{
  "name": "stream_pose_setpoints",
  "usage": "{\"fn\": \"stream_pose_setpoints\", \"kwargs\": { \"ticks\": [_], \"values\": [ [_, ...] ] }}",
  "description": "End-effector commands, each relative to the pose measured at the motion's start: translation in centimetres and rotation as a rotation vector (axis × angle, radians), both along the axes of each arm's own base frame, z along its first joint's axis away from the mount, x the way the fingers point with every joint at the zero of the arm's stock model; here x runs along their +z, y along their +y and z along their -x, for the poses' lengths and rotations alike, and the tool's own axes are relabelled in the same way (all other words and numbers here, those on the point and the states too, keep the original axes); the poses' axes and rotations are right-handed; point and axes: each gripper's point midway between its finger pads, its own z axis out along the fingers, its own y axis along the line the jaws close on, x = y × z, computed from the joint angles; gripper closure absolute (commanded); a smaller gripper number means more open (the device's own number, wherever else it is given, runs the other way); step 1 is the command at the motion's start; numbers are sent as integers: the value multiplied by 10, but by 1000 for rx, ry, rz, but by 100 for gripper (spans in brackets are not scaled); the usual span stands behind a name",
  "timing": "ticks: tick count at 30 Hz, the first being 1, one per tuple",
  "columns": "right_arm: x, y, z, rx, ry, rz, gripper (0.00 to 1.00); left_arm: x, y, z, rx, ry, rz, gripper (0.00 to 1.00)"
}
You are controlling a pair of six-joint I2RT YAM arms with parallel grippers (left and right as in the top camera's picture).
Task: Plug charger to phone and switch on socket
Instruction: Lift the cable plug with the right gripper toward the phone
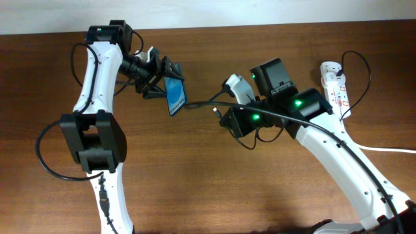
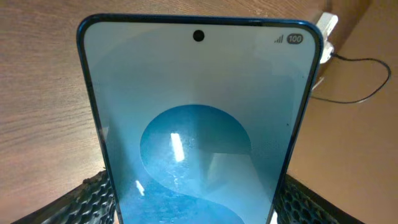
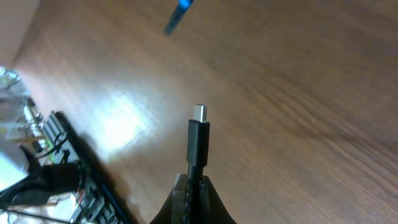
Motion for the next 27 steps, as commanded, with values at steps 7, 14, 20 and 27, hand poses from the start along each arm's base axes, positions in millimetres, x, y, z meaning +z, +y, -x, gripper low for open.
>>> {"fn": "stream_pose_setpoints", "kwargs": {
  "ticks": [7, 14, 20, 27],
  "values": [
    [-45, -7, -35, -264, 133, 86, 96, 8, -9, -2, 103, 97, 11, 100],
    [-50, -14, -41, -339, 143, 112, 96, 8, -9, -3, 103, 91, 11, 100],
    [-57, -38, -56, -532, 124, 198, 92, 5, -6, -3, 114, 99, -12, 100],
    [-55, -38, -63, -541, 95, 189, 43, 5, -7, -3, 111, 98, -16, 100]
  ]
}}
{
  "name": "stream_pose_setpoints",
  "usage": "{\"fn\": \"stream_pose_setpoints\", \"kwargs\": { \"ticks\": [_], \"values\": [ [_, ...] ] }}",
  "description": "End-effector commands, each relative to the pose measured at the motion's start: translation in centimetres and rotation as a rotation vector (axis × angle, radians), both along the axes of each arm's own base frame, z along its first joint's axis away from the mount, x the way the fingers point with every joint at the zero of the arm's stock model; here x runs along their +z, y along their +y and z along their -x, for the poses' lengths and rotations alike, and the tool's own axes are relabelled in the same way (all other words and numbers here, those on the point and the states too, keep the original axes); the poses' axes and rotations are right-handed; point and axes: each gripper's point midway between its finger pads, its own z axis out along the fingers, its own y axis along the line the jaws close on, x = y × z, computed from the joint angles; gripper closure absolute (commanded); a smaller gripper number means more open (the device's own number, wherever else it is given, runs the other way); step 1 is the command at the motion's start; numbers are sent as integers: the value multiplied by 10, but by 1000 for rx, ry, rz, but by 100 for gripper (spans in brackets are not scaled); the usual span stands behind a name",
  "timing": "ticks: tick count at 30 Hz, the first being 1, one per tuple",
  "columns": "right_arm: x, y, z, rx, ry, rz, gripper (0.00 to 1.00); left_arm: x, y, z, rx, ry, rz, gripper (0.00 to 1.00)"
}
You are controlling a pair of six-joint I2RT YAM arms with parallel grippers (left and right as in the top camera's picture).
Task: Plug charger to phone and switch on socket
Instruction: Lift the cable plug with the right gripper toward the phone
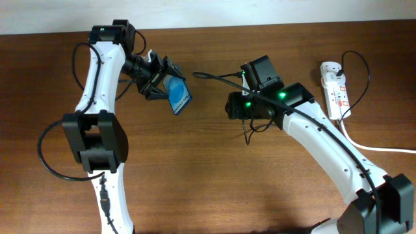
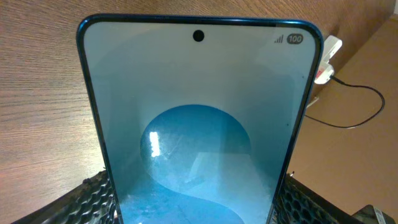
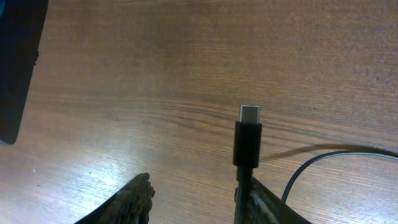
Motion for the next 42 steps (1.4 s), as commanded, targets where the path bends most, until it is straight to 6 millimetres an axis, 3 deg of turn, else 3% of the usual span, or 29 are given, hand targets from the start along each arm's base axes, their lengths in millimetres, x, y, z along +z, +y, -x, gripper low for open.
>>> {"fn": "stream_pose_setpoints", "kwargs": {
  "ticks": [1, 15, 18, 20, 24, 28, 31, 33, 37, 39, 42],
  "values": [
    [-3, -1, -3, -15, -6, 16, 39, 8, -4, -3, 4, -14, 19, 100],
    [-7, -15, -5, -51, -15, 88, 36, 8, -4, -3, 4, -14, 19, 100],
    [-7, -14, -5, -49, -14, 83, 67, 8, -4, -3, 4, -14, 19, 100],
    [-6, -10, -2, -28, -6, 62, 94, 8, -4, -3, 4, -14, 19, 100],
    [5, 18, 4, 225, -67, -17, 96, 8, -5, -3, 2, -14, 19, 100],
    [48, 58, 40, 623, -201, -215, 96, 7, -4, -3, -1, -18, 16, 100],
    [58, 62, 54, 653, -189, -261, 96, 7, -4, -4, -6, -31, 16, 100],
    [53, 62, 57, 652, -175, -232, 96, 7, -4, -6, -6, -39, 16, 100],
    [18, 24, 25, 466, -191, 131, 96, 7, -4, -8, -6, -49, 17, 100],
    [-9, 4, 13, 380, -156, 292, 96, 7, -4, -8, -6, -49, 16, 100],
    [-69, -29, 2, 222, -25, 485, 96, 7, -4, -8, -6, -49, 16, 100]
  ]
}}
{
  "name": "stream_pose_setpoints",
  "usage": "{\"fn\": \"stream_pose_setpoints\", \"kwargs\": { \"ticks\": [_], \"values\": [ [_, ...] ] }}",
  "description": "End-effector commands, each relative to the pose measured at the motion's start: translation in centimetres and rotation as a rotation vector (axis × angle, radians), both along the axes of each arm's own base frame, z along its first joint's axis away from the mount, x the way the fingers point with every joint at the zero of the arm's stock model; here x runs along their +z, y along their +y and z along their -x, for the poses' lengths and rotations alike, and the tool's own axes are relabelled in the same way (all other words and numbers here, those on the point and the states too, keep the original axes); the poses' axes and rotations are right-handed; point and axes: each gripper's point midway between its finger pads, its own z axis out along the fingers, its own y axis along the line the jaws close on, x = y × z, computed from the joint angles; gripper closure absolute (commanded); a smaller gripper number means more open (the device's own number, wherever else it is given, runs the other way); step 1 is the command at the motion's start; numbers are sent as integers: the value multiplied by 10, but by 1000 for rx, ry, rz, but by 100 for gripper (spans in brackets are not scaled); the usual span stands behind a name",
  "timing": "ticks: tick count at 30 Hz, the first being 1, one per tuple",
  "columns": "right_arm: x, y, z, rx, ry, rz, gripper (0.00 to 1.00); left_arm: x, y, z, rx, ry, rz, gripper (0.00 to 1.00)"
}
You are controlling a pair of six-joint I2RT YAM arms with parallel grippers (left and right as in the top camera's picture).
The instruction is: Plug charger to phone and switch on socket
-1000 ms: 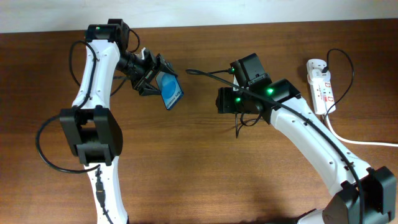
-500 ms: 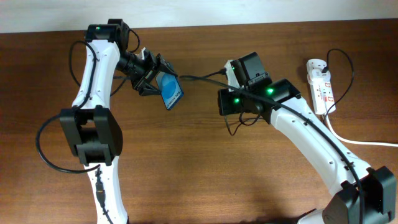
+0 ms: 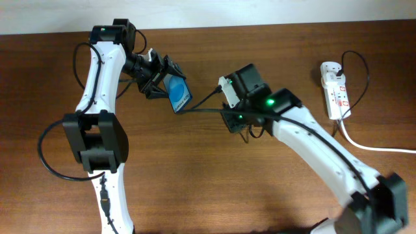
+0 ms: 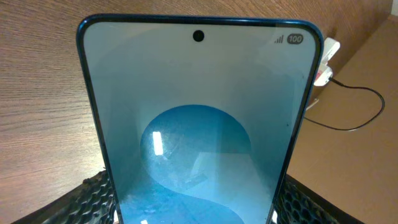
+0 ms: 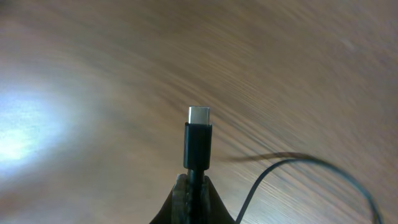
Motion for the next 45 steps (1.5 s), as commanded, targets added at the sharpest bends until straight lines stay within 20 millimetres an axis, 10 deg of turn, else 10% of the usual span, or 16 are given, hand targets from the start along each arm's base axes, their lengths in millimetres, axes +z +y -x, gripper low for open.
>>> {"fn": "stream_pose_setpoints", "kwargs": {
  "ticks": [1, 7, 10, 17, 24, 36, 45],
  "values": [
    [-56, -42, -12, -196, 37, 245, 96, 8, -3, -3, -4, -25, 19, 100],
    [-99, -71, -25, -322, 114, 288, 92, 8, -3, -3, -3, -25, 20, 100],
    [-105, -79, -27, -352, 140, 277, 51, 8, -3, -3, -3, -25, 20, 100],
    [-101, -76, -52, -396, 211, -54, 45, 8, -3, -3, -3, -25, 20, 100],
    [-92, -78, -61, -358, 256, -254, 43, 8, -3, -3, -3, -25, 20, 100],
    [-58, -27, -76, -238, 260, -587, 55, 8, -3, -3, -3, -24, 21, 100],
    [-125, -26, -98, -438, 330, -579, 59, 8, -3, -3, -3, -25, 20, 100]
  ]
}}
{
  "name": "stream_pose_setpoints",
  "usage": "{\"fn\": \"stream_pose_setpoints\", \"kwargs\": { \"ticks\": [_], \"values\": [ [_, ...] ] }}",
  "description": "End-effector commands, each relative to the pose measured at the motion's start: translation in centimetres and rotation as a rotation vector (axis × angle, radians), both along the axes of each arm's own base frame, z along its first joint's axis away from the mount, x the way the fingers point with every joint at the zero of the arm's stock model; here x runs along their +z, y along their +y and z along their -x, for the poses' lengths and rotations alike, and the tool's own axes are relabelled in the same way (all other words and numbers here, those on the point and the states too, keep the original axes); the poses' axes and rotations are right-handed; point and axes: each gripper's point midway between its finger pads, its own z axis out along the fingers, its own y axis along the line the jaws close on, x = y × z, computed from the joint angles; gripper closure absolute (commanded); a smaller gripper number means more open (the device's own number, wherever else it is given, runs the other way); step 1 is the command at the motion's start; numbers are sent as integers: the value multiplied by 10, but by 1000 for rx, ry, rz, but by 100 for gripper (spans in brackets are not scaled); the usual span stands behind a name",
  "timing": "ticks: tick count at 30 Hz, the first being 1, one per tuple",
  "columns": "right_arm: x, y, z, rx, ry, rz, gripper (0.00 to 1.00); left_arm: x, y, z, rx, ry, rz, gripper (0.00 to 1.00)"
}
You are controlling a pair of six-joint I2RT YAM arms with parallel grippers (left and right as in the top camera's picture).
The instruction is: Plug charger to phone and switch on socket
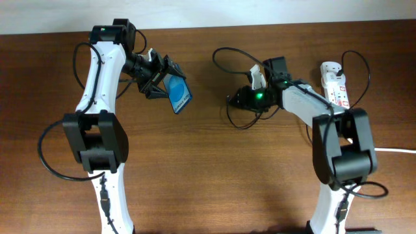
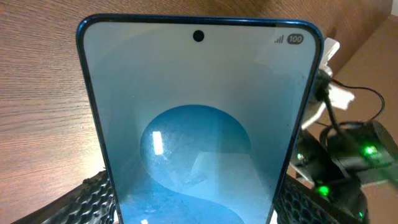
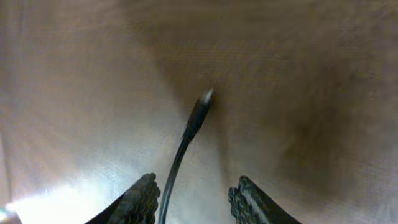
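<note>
The blue phone [image 1: 177, 95] is held off the table, screen lit, by my left gripper [image 1: 158, 78], which is shut on its lower part; the phone [image 2: 198, 124] fills the left wrist view between the ribbed fingers [image 2: 93, 196]. My right gripper [image 3: 194, 186] is open and low over the wood. The black charger cable [image 3: 180, 152] runs between its fingers, close to the left one, and its plug [image 3: 200, 109] points away, free of both fingers. In the overhead view the right gripper [image 1: 238, 100] sits at mid table, well right of the phone. The white socket strip [image 1: 335, 86] lies at the far right.
Loose loops of black cable [image 1: 229, 54] arch above and below the right wrist. The strip's white lead [image 1: 377, 149] runs off the right edge. The wooden table [image 1: 214, 175] reaches a pale wall at the back.
My right gripper has opened and no longer holds the plug. It has gone from close beside the phone to further right, and the arm is folded back. The left gripper and phone are unmoved.
First my right gripper was shut on the plug, just right of the held phone. Then its fingers stood apart with the plug by the right finger. Then it was shut on the plug again near the phone. Now it is open, away from the phone.
</note>
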Motion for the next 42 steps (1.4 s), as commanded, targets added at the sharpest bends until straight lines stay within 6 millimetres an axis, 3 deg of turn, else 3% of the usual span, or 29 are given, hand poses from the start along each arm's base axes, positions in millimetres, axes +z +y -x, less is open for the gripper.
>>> {"fn": "stream_pose_setpoints", "kwargs": {
  "ticks": [1, 5, 16, 18, 19, 21, 24, 27, 28, 30, 33, 37, 39, 42],
  "values": [
    [-18, 3, -8, -114, 78, -25, 60, 8, -3, -3, -3, -24, 20, 100],
    [-28, 21, -6, -128, 130, -93, 64, 8, -3, -3, -3, -24, 20, 100],
    [-49, 30, -4, -168, 187, -103, 75, 8, -3, -3, -3, -24, 19, 100],
    [-48, 30, -6, -164, 178, -104, 84, 8, -3, -3, -3, -24, 19, 100],
    [-47, 30, -5, -144, 166, -103, 96, 8, -3, -3, -3, -24, 19, 100],
    [-26, 30, -6, -66, 93, -105, 96, 8, -3, -3, -4, -24, 19, 100],
    [37, 19, 1, 75, -68, -55, 96, 8, -3, -3, -3, -24, 19, 100],
    [121, 16, 42, 221, -183, -79, 96, 8, -3, -4, -4, -28, 20, 100],
    [141, 19, 60, 262, -200, -90, 96, 8, -4, -4, -4, -29, 19, 100],
    [162, 29, 89, 329, -204, -91, 96, 5, -5, -4, -14, -37, -7, 100],
    [160, 56, 124, 468, -186, -85, 96, 4, -17, -2, -43, -49, -13, 100],
    [159, 87, 151, 574, -177, -94, 96, -3, -18, -2, -62, -61, -70, 100],
    [156, 94, 157, 570, -153, -74, 96, -3, -21, -1, -68, -61, -71, 100],
    [149, 98, 147, 468, -129, -1, 96, -3, -21, -1, -68, -61, -71, 100]
  ]
}}
